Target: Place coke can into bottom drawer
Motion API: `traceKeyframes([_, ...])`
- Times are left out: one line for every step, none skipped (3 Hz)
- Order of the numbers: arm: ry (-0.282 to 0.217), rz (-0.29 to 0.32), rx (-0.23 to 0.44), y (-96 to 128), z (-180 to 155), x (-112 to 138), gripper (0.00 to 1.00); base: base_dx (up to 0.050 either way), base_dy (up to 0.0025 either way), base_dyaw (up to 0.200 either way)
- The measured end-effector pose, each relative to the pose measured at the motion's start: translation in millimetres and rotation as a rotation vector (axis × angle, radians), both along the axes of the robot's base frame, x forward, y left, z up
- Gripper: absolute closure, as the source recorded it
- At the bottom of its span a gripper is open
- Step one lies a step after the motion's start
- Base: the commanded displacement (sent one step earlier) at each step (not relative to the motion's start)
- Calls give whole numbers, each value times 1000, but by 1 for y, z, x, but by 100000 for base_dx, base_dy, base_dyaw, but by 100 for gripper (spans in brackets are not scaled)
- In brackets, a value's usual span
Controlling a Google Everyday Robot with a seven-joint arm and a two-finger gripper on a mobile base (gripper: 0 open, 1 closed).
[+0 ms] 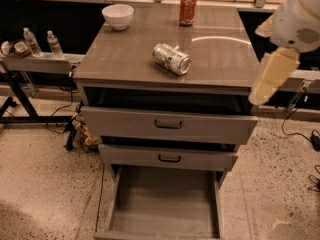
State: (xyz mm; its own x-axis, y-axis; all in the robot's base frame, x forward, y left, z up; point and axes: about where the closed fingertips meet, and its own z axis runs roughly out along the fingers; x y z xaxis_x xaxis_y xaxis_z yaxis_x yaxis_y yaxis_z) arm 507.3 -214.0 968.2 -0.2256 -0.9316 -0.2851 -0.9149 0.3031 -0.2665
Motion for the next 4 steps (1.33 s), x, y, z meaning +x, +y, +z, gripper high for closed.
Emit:
traceKeyframes([-74, -35, 110, 21, -6, 98, 0, 0, 0, 0])
traceKeyframes([-153, -86, 193, 41, 0, 164, 0, 0, 0, 0])
traceKeyframes([-154, -97, 199, 41, -2, 167, 0, 0, 0, 0])
traceKeyframes([-169, -195, 261, 43, -16, 194, 0, 0, 0, 0])
